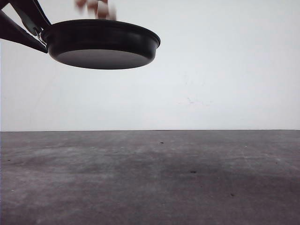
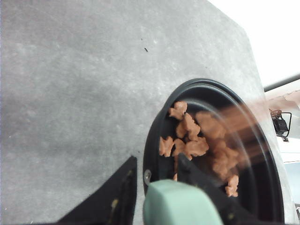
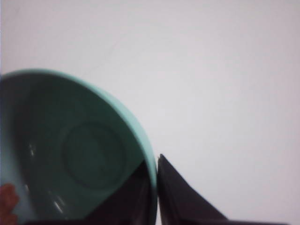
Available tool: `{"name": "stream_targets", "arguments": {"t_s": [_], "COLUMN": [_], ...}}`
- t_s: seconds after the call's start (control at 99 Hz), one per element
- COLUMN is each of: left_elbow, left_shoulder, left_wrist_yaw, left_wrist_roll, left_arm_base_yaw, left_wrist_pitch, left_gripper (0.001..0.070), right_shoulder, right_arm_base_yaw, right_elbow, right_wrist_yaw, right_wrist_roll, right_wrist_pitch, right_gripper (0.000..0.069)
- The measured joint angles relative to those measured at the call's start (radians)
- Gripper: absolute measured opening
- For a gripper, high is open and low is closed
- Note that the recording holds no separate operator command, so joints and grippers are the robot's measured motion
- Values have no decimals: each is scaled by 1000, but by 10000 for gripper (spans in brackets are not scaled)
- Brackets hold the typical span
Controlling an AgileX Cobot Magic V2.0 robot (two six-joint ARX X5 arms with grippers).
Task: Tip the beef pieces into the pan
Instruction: 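Tilt the bowl with the right gripper, pouring cubes into the pan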
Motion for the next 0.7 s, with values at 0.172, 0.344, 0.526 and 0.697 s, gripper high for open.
{"name": "stream_targets", "arguments": {"t_s": [0.172, 0.344, 0.526, 0.697], "left_elbow": [0, 0, 0, 2], "left_shoulder": [0, 0, 0, 0], "left_wrist_yaw": [0, -2, -4, -15], "left_wrist_roll": [0, 0, 11, 16], "left_arm_base_yaw": [13, 27, 27, 27], "left_wrist_pitch": [-2, -2, -3, -5], "left_gripper": [126, 125, 125, 124], "right_shoulder": [0, 0, -24, -97], "right_arm_base_yaw": [0, -3, -68, -198], "right_elbow": [0, 0, 0, -1], "right_wrist_yaw": [-9, 19, 8, -186], "right_wrist_roll": [-30, 5, 344, 821], "right_wrist_pitch": [54, 45, -224, -494], "right_gripper": [10, 11, 13, 13]}}
